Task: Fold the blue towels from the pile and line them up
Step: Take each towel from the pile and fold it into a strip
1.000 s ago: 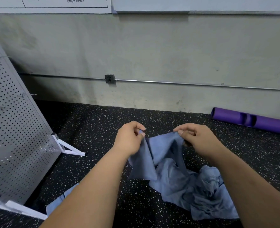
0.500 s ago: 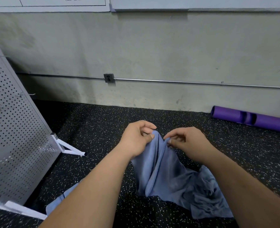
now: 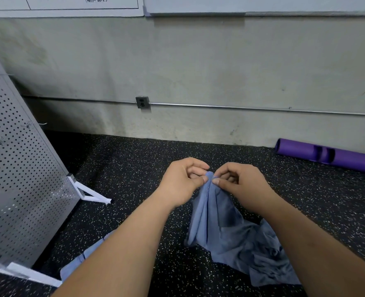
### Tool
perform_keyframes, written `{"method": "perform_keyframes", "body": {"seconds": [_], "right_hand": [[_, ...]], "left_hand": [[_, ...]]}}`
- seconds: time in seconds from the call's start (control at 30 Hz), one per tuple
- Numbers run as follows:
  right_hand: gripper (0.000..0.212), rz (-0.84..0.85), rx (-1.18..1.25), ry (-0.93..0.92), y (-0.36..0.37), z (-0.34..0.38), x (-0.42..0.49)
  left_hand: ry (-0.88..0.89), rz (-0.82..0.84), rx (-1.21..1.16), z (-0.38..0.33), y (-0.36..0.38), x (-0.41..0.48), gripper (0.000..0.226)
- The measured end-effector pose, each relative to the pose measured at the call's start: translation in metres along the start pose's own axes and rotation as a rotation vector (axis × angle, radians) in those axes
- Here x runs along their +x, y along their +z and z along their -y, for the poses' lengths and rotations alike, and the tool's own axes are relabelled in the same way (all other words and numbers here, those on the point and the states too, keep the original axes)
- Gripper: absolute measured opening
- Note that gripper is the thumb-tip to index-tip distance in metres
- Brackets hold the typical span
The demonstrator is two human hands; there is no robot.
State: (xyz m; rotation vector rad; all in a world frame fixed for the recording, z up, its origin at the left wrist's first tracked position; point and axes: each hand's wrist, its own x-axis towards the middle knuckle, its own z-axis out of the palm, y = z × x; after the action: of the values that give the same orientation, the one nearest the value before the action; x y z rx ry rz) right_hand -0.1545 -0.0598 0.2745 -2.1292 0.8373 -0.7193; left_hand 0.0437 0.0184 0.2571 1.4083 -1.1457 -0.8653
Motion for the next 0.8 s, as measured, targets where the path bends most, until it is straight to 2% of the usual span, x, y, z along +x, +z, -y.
{"method": "perform_keyframes", "body": {"seconds": [0.27,0.37,0.47,0.7,0.8], "right_hand": [[0.018,-0.056,0.126,0.041,-0.001,-0.003,-0.001],[0.021,-0.020,0.113,0.061,-0.003,-0.006,0.000],[0.015,-0.002,0.094,0.086,-0.003,-0.011,0.002],[0.013,-0.063,0.024,0.080,-0.003,-0.009,0.002],[0.014,-0.078,0.037,0.072,-0.003,-0.008,0.002]], "left_hand": [[0.031,0.056,-0.063,-0.006,0.006,-0.003,0.024],[0.037,0.065,-0.082,-0.006,0.007,-0.004,0.023],[0.034,0.084,-0.089,-0.007,0.007,-0.006,0.027],[0.005,0.070,-0.045,-0.007,0.007,-0.006,0.031],[0.010,0.079,0.049,0.001,0.003,-0.002,0.024]]}}
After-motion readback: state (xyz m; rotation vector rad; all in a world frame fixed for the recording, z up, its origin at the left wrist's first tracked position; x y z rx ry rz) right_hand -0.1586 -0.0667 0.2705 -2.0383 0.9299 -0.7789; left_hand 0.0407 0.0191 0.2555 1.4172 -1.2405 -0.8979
